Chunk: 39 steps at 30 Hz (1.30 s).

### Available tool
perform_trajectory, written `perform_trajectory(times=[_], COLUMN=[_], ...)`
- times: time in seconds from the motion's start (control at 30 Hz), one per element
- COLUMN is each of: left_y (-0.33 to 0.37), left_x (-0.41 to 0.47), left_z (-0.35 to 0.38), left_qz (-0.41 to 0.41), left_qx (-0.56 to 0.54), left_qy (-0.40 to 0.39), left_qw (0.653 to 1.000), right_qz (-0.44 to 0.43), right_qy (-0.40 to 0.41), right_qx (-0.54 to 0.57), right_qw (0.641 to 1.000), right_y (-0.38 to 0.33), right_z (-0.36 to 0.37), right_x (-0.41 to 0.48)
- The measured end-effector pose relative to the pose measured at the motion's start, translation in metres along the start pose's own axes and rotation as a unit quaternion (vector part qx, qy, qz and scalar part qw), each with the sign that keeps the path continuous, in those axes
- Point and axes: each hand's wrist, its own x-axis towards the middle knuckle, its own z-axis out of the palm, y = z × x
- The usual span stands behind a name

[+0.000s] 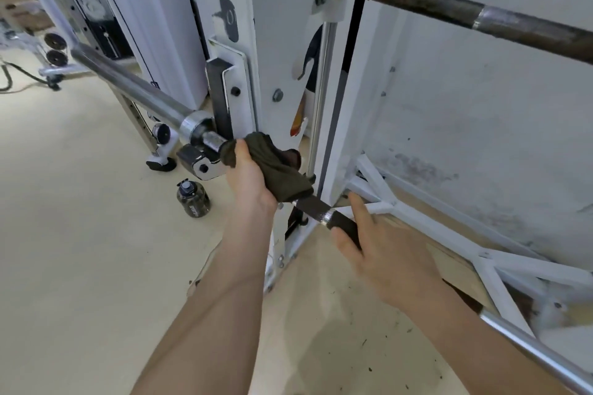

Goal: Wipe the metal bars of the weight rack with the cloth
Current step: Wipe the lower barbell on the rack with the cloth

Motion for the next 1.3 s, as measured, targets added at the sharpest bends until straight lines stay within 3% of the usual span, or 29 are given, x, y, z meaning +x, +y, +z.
perform_trajectory(times=[0.27,0.37,0.5,0.6,0.8,0.9,1.03,1.2,1.3], left_y=[-0.089,-0.069,-0.006,-0.008,-0.093,-0.133,-0.131,-0.066,-0.064], left_x=[-0.110,-0.084,-0.012,-0.002,-0.094,-0.156,-0.160,-0.081,-0.067], left_z=[0.000,-0.002,-0.005,-0.005,-0.001,0.003,0.000,0.004,-0.001], left_qz=[-0.073,-0.120,-0.049,-0.047,-0.136,-0.155,-0.206,-0.078,-0.040], left_qx=[0.030,0.060,-0.007,-0.060,-0.042,-0.028,-0.017,-0.043,-0.048], left_qy=[-0.095,-0.085,-0.055,-0.089,-0.150,-0.129,-0.162,-0.041,-0.052], left_qw=[0.992,0.987,0.997,0.993,0.978,0.979,0.965,0.995,0.997], right_qz=[0.051,0.027,0.075,0.116,0.073,0.064,0.076,0.087,0.084], right_qy=[0.022,-0.002,-0.071,-0.117,-0.069,-0.064,-0.096,-0.033,0.022], right_qx=[0.125,0.069,-0.023,0.046,0.083,0.082,0.162,0.152,0.168], right_qw=[0.991,0.997,0.994,0.985,0.991,0.992,0.979,0.984,0.982], right_y=[-0.001,0.006,0.049,0.074,0.072,0.072,0.079,0.080,0.073], right_z=[-0.005,-0.006,-0.018,-0.023,-0.016,-0.016,-0.018,-0.019,-0.019], right_x=[0.002,-0.011,-0.053,-0.066,-0.067,-0.069,-0.069,-0.078,-0.074])
